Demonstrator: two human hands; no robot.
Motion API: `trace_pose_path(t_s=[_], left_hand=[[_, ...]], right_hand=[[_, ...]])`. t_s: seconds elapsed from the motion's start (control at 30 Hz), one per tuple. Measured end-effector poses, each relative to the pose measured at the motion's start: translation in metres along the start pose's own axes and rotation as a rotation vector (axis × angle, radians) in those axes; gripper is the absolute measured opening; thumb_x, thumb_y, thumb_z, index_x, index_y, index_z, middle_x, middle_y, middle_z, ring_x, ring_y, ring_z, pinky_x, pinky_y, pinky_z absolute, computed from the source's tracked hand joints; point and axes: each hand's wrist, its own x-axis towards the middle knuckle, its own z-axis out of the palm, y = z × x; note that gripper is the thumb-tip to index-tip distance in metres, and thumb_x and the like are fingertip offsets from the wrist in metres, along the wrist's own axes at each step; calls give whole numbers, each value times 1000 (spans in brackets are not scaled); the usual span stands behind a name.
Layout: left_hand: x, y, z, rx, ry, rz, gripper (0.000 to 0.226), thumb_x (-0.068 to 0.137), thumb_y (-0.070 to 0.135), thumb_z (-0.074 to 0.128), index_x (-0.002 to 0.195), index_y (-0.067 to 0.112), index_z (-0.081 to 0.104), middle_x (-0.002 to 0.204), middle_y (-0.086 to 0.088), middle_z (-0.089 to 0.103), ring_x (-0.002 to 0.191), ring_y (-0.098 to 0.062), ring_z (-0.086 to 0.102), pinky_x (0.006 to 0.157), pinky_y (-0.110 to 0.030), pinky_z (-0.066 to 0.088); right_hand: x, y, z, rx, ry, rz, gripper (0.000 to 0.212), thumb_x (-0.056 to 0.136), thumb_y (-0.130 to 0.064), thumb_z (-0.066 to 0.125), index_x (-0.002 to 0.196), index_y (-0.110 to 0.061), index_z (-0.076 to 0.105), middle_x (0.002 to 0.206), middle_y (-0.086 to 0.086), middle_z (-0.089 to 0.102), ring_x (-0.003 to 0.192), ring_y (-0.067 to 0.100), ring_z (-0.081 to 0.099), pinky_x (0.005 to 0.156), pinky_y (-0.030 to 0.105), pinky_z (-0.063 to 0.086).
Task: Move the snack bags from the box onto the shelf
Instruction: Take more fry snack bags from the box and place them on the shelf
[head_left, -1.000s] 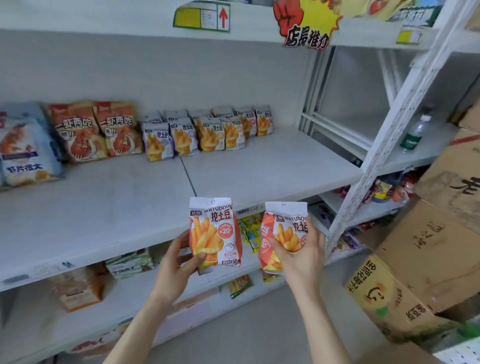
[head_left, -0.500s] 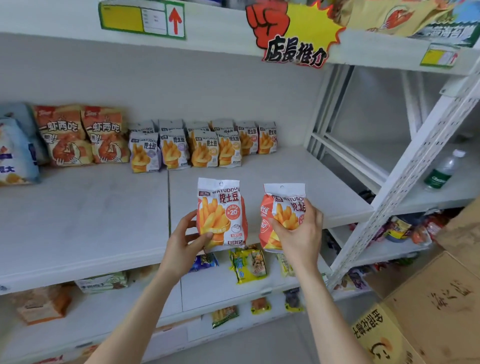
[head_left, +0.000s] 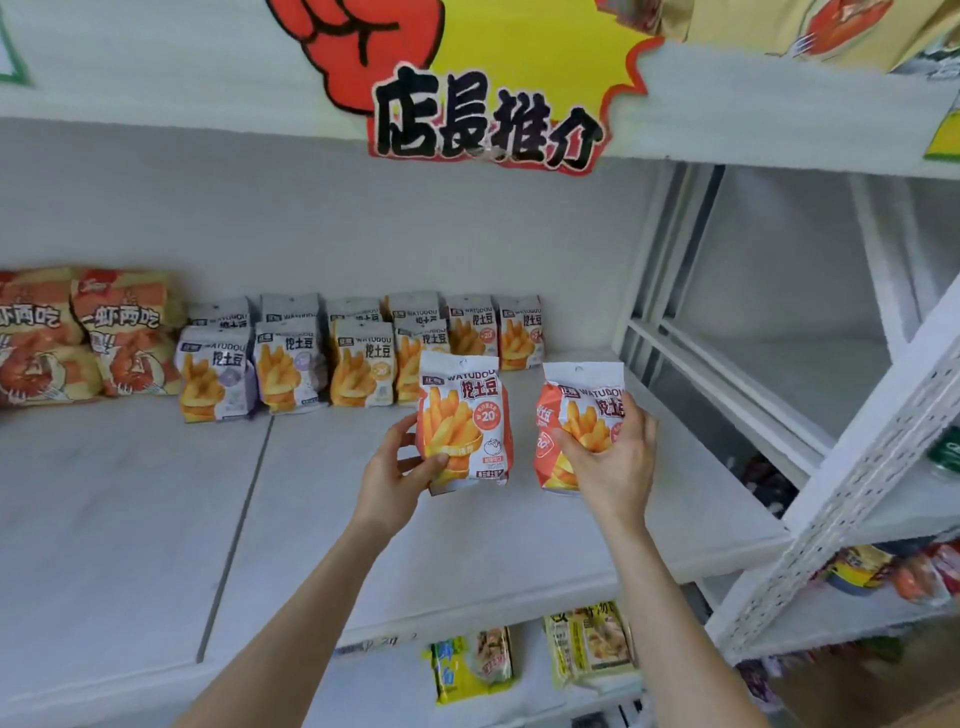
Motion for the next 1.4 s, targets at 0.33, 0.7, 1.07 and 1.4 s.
trace_pose_path(t_s=[0.33, 0.7, 1.07, 1.4], left_hand=[[81, -20, 70, -95, 211, -44, 58, 89, 13, 70, 141, 22, 46, 118, -4, 60, 98, -22, 70, 81, -46, 60], [163, -59, 97, -50, 305, 11, 58, 88, 7, 69, 140, 21, 49, 124, -2, 63, 105, -24, 67, 89, -47, 56], [197, -78, 113, 155, 380, 65, 67, 88, 11, 70, 145, 33, 43, 122, 12, 61, 114, -11, 59, 101, -32, 48], [222, -80, 123, 240, 453, 15, 59, 92, 14, 63, 147, 21, 42, 135, 3, 58, 124, -18, 54, 106, -39, 45]], right_hand=[[125, 78, 64, 190, -100, 122, 77, 48, -38, 94, 112, -9, 63, 108, 9, 60, 115, 28, 51, 89, 32, 48], [190, 113, 144, 335, -225, 152, 77, 54, -35, 93, 115, -20, 49, 111, 1, 65, 101, 19, 62, 87, 30, 48], [224, 153, 204, 435, -375, 264, 93, 28, -54, 94, 107, -20, 59, 102, -1, 70, 93, 16, 69, 80, 40, 58], [224, 157, 204, 723, -545, 341, 33, 78, -12, 78, 109, -10, 68, 103, 6, 74, 95, 20, 70, 82, 32, 55]])
